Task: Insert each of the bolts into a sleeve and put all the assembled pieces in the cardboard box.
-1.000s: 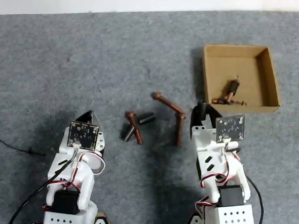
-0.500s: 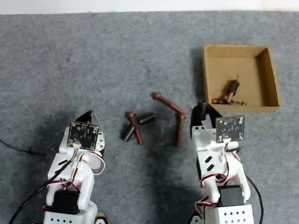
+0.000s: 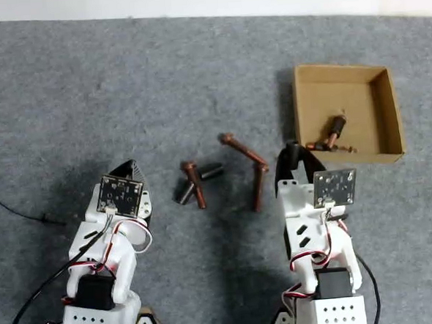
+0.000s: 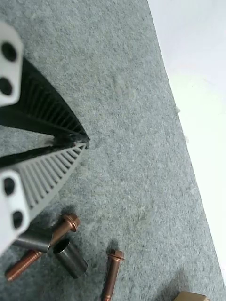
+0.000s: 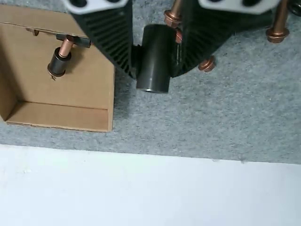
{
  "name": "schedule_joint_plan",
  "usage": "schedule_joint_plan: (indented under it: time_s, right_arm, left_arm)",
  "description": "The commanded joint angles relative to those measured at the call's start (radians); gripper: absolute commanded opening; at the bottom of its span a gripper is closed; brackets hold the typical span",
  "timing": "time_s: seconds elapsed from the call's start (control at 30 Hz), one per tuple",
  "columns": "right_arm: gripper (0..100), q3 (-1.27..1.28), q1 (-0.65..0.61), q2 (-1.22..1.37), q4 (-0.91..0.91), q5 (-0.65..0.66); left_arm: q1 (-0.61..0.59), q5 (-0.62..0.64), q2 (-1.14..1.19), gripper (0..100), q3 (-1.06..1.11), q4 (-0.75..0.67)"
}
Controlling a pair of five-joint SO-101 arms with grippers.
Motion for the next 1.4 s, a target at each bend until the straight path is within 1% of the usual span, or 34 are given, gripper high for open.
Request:
schedule_joint_plan:
  time_s: [0.0, 0.2, 0.3, 0.47, 0.77, 0.9, 1.0, 1.1, 1.2, 1.37]
  right_arm:
    - [0.7, 0.104, 0.001, 0.001, -0.03, 0.0]
    - [0.7, 0.104, 0.001, 0.004, -0.028, 0.0]
    - [0.7, 0.104, 0.001, 0.004, -0.027, 0.0]
    - [0.7, 0.104, 0.001, 0.004, -0.027, 0.0]
    - [0.7, 0.104, 0.001, 0.004, -0.027, 0.0]
    - [0.7, 0.104, 0.001, 0.004, -0.028, 0.0]
    - [0.7, 0.104, 0.001, -0.001, -0.028, 0.0]
    - [0.7, 0.104, 0.001, -0.001, -0.03, 0.015]
    - [0.7, 0.104, 0.001, 0.004, -0.03, 0.092]
    - [0.7, 0.104, -0.001, 0.004, -0.03, 0.104]
  left_arm:
    - [-0.007, -0.003, -0.01, 1, 0.019, -0.021]
    - [-0.01, 0.002, -0.01, 1, 0.004, -0.018]
    - [-0.012, 0.002, -0.008, 1, -0.044, -0.011]
    - [-0.013, 0.003, -0.008, 1, -0.119, 0.08]
    - [-0.008, 0.003, -0.007, 1, -0.127, 0.08]
    - [-0.007, 0.003, 0.016, 3, -0.133, 0.081]
    - [-0.007, 0.003, 0.13, 3, -0.183, 0.08]
    - [0.004, 0.002, 0.323, 3, -0.288, 0.078]
    - [0.07, 0.002, 0.553, 3, -0.404, 0.078]
    - [0.205, 0.002, 0.947, 3, -0.599, 0.048]
